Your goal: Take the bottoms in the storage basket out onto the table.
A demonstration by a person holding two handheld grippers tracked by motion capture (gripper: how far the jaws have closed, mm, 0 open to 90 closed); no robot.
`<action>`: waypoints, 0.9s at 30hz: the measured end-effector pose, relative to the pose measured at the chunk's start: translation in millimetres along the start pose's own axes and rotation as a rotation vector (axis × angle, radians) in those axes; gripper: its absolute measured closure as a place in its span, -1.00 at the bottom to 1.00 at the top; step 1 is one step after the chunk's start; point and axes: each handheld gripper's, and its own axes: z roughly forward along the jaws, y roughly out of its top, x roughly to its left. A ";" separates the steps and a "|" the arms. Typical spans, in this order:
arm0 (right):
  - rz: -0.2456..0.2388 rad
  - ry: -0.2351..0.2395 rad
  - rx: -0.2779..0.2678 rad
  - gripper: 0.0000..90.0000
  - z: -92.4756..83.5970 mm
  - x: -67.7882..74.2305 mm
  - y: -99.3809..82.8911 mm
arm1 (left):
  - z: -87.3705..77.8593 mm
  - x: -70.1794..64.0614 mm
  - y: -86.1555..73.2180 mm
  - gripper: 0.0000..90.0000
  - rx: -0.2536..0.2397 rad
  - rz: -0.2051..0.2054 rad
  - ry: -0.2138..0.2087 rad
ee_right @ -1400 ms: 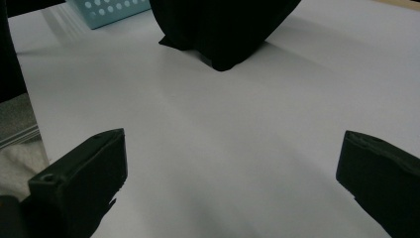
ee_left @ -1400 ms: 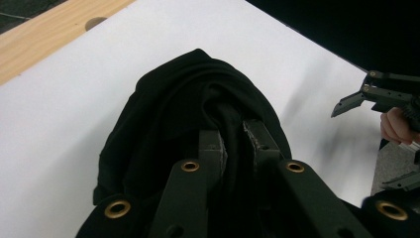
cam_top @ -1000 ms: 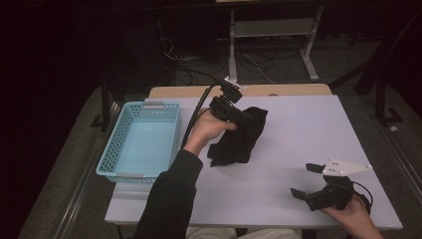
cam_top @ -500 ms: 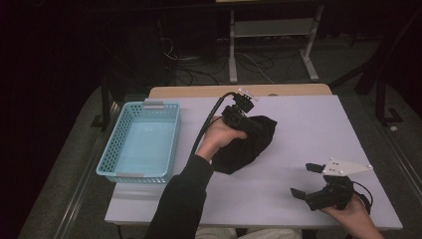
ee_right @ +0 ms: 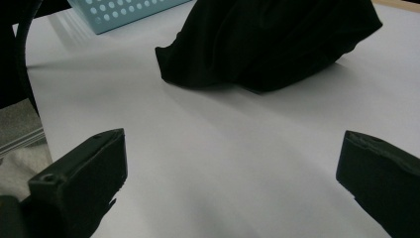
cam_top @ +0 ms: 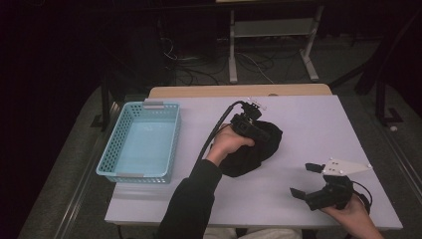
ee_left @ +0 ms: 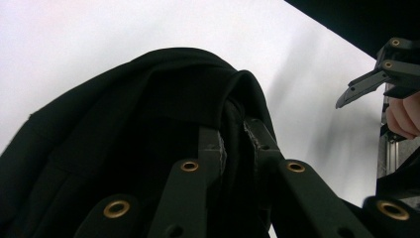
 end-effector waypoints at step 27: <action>0.001 0.006 0.007 -1.00 1.1 -0.8 -0.7 | 6.9 -10.8 -4.1 -0.21 -0.037 0.016 0.093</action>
